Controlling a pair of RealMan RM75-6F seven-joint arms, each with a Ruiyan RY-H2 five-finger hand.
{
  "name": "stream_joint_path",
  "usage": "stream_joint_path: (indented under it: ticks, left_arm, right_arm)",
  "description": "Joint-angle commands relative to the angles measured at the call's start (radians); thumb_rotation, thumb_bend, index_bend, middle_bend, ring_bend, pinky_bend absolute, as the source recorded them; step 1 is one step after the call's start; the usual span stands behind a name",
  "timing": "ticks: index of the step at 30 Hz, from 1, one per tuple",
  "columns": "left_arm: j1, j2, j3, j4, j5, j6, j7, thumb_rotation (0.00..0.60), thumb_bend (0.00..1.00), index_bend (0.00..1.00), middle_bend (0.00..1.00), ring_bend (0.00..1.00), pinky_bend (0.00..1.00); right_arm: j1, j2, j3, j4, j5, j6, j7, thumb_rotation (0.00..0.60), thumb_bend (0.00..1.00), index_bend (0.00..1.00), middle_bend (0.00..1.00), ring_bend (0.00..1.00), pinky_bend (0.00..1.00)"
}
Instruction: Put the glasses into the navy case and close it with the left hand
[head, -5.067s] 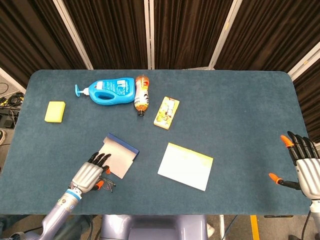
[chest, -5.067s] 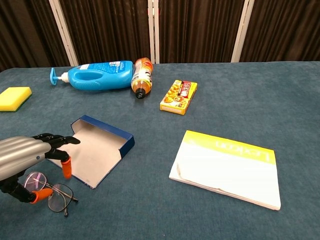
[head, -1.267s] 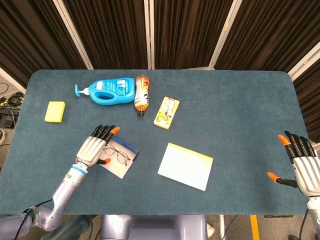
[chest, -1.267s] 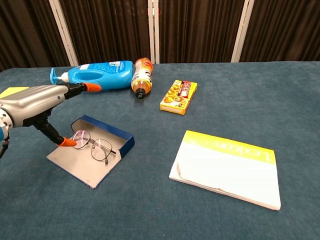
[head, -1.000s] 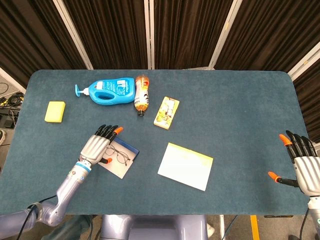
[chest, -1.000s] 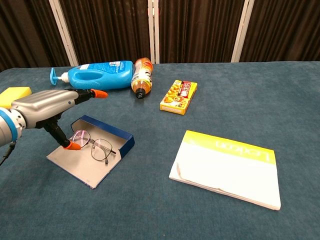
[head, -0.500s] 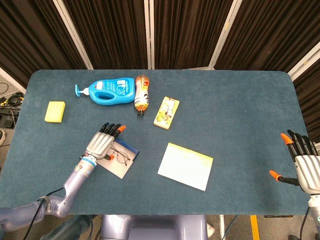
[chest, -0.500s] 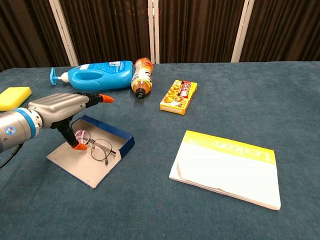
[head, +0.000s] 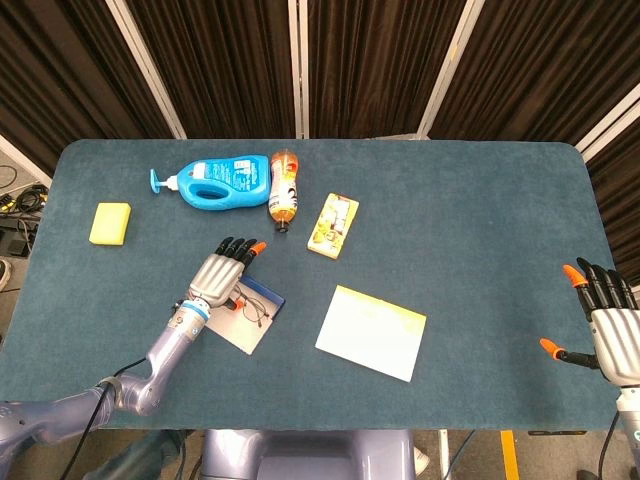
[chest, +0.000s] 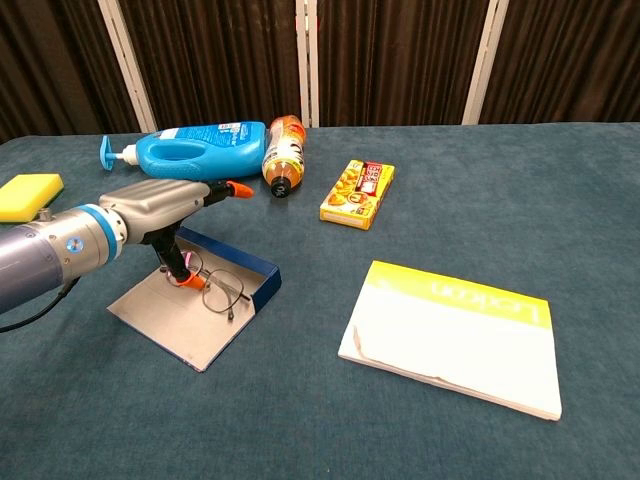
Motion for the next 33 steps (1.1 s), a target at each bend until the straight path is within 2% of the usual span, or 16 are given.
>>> stream_joint_path:
  ticks: [1, 14, 19, 23, 30, 32, 33]
  left_arm:
    - [-0.010, -0.006, -0.006, 0.006, -0.007, -0.004, 0.005, 0.600, 0.10, 0.00, 0.00, 0.00, 0.00]
    - [-0.037, -0.027, -0.018, 0.038, -0.039, -0.005, 0.024, 0.600, 0.10, 0.00, 0.00, 0.00, 0.00]
    - [-0.026, -0.008, -0.009, 0.013, -0.022, 0.011, -0.001, 0.600, 0.10, 0.00, 0.00, 0.00, 0.00]
    - [0.003, 0.033, 0.011, -0.039, 0.009, 0.038, -0.049, 0.600, 0.10, 0.00, 0.00, 0.00, 0.00]
    - [0.082, 0.174, 0.097, -0.195, 0.124, 0.120, -0.109, 0.600, 0.10, 0.00, 0.00, 0.00, 0.00]
    - [0.099, 0.205, 0.120, -0.230, 0.151, 0.136, -0.126, 0.600, 0.11, 0.03, 0.00, 0.00, 0.00]
    - [0.108, 0.218, 0.132, -0.241, 0.169, 0.147, -0.131, 0.600, 0.12, 0.07, 0.00, 0.00, 0.00]
  right_arm:
    - [0.000, 0.000, 0.000, 0.000, 0.000, 0.000, 0.000, 0.600, 0.00, 0.00, 0.00, 0.00, 0.00]
    - [-0.002, 0.001, -0.001, -0.002, -0.001, 0.002, -0.004, 0.600, 0.00, 0.00, 0.00, 0.00, 0.00]
    - [-0.001, 0.001, -0.001, -0.003, -0.003, 0.001, -0.004, 0.600, 0.00, 0.00, 0.00, 0.00, 0.00]
    - [-0.001, 0.000, -0.003, -0.003, -0.006, 0.001, -0.005, 0.600, 0.00, 0.00, 0.00, 0.00, 0.00]
    - [-0.003, 0.001, -0.007, -0.009, -0.014, 0.003, -0.008, 0.600, 0.00, 0.00, 0.00, 0.00, 0.00]
    - [-0.003, 0.001, -0.009, -0.011, -0.017, 0.005, -0.009, 0.600, 0.00, 0.00, 0.00, 0.00, 0.00]
    - [-0.004, 0.002, -0.009, -0.012, -0.018, 0.006, -0.008, 0.600, 0.00, 0.00, 0.00, 0.00, 0.00]
